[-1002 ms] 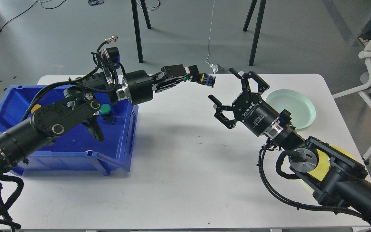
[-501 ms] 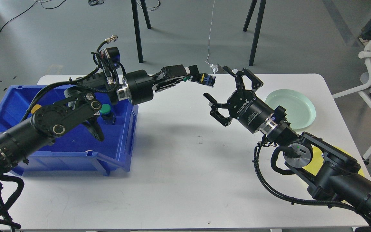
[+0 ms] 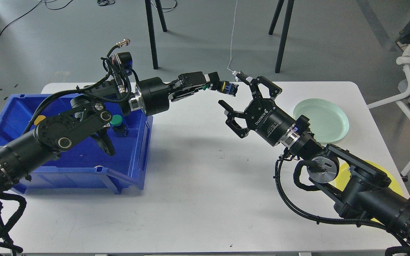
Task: Pass button and place on color plate
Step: 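Close the right gripper on the green button held by the left gripper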
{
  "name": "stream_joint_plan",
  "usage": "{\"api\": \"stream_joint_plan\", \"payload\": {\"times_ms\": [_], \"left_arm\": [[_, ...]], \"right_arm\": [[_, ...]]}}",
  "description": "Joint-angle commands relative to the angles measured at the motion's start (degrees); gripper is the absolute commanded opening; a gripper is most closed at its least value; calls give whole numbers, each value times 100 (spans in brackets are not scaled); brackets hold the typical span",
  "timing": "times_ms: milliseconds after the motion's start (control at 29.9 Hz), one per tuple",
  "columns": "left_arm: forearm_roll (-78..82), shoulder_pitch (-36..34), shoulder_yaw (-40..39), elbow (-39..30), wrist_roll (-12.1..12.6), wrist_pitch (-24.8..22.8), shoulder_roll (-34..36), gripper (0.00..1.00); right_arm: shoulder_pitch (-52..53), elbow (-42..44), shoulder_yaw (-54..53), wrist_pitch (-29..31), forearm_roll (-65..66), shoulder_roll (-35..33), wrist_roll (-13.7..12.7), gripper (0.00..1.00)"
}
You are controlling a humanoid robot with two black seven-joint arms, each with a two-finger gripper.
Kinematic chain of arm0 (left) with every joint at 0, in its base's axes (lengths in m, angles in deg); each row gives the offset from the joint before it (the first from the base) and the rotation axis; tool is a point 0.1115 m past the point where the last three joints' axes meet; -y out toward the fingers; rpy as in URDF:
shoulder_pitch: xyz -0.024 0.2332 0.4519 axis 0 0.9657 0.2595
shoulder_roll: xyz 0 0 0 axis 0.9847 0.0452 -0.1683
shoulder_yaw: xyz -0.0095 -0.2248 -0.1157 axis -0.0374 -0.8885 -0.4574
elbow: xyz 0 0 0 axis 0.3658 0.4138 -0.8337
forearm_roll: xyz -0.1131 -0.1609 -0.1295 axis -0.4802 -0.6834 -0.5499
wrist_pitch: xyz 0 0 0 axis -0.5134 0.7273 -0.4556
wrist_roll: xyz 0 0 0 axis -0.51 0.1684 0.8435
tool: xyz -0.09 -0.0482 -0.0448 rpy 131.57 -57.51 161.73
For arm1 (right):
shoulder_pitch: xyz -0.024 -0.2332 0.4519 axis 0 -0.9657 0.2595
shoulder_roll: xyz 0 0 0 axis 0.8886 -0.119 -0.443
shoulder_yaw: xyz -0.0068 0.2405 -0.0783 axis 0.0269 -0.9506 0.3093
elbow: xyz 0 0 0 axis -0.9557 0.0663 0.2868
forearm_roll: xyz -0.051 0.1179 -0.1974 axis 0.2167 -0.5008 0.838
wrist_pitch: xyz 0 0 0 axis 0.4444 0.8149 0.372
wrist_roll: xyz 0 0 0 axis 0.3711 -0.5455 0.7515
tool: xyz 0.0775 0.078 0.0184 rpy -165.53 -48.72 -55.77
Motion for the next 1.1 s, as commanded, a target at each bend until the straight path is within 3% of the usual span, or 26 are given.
{"api": "stream_joint_plan", "payload": {"times_ms": [0, 134, 367, 535, 869, 1069], "left_arm": [[0, 0, 0, 9, 0, 8, -9, 14], [0, 0, 0, 1, 0, 16, -1, 14], [0, 0, 8, 9, 0, 16, 0, 15], [8, 0, 9, 9, 0, 16, 0, 15], [8, 0, 9, 9, 0, 16, 0, 15], [0, 0, 0, 9, 0, 16, -9, 15]], "right_arm": [[13, 55, 23, 0, 17, 28, 0, 63], [75, 99, 31, 0, 25, 37, 0, 56], [136, 134, 40, 0, 25, 72, 0, 54], [136, 143, 40, 0, 34, 72, -35, 44], [145, 134, 190, 0, 43, 81, -26, 11], [136, 134, 190, 0, 43, 81, -26, 4]]}}
